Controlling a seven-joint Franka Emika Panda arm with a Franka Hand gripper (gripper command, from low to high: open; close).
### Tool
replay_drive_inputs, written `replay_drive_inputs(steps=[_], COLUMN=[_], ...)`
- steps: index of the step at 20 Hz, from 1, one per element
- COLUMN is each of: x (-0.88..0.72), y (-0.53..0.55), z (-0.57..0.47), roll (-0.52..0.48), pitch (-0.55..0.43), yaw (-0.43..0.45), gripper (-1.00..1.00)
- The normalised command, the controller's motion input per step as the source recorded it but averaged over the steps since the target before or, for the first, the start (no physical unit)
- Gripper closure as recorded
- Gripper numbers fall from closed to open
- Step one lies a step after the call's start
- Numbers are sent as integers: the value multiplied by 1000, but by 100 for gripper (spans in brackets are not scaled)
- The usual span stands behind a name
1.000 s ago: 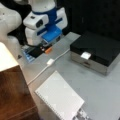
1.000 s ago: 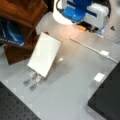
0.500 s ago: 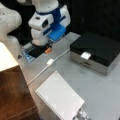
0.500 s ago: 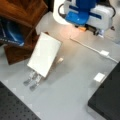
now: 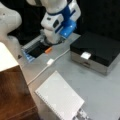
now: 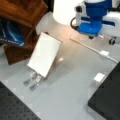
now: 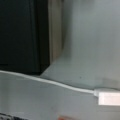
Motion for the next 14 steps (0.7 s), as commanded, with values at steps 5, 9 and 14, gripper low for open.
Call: replay_drive_inputs(steps=[5,9,14], x=[204,181,189], y=[-1,-98,-80], z=[-187,-267,-249], roll=[349,322,309], pitch=[-13,-61,-84], yaw=[-100,39,43], gripper=[-100,-100,-100])
